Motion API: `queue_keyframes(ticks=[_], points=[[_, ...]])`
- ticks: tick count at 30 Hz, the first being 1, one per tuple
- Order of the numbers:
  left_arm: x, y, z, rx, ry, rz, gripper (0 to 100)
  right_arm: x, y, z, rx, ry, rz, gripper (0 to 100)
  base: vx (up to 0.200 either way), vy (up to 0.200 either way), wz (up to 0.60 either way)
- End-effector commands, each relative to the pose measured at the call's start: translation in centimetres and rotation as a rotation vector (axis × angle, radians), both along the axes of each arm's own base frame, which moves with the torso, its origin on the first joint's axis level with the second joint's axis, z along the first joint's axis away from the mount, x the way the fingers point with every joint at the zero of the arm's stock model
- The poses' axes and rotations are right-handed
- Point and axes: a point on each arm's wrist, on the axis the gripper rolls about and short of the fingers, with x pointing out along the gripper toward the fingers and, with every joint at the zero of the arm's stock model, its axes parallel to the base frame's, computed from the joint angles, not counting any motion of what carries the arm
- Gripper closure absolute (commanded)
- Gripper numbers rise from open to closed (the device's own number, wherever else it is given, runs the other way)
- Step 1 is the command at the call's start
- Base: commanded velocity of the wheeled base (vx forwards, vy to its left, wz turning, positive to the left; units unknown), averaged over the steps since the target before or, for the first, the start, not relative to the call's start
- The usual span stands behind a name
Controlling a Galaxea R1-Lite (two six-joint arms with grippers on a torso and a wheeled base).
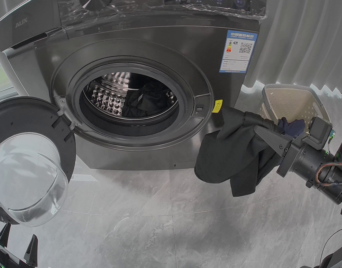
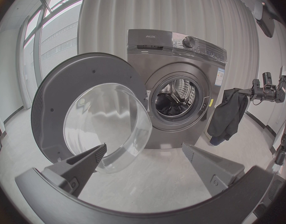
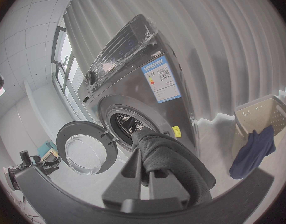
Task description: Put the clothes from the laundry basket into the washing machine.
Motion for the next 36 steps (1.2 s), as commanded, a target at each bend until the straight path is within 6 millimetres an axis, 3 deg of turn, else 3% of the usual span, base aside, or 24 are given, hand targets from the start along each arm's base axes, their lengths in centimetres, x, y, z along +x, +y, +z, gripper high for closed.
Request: queue_keyframes(ticks=[1,24,36], points=[[0.0,0.0,-0.4,-0.001,0.003,-0.001,0,0.0,0.0,-0.2,-0.005,0.007,0.001,100,0.000,0.000,0.00],[0.0,0.0,-0.4,-0.001,0.003,0.001,0,0.9,-0.2,-1.0,-0.009,0.045,0.000,100,0.000,0.000,0.00],[0.0,0.0,-0.4,-0.001,0.003,0.001,0,0.7,-0.1,-1.2,0.015,0.023,0.012,100,0.000,0.200,0.00]])
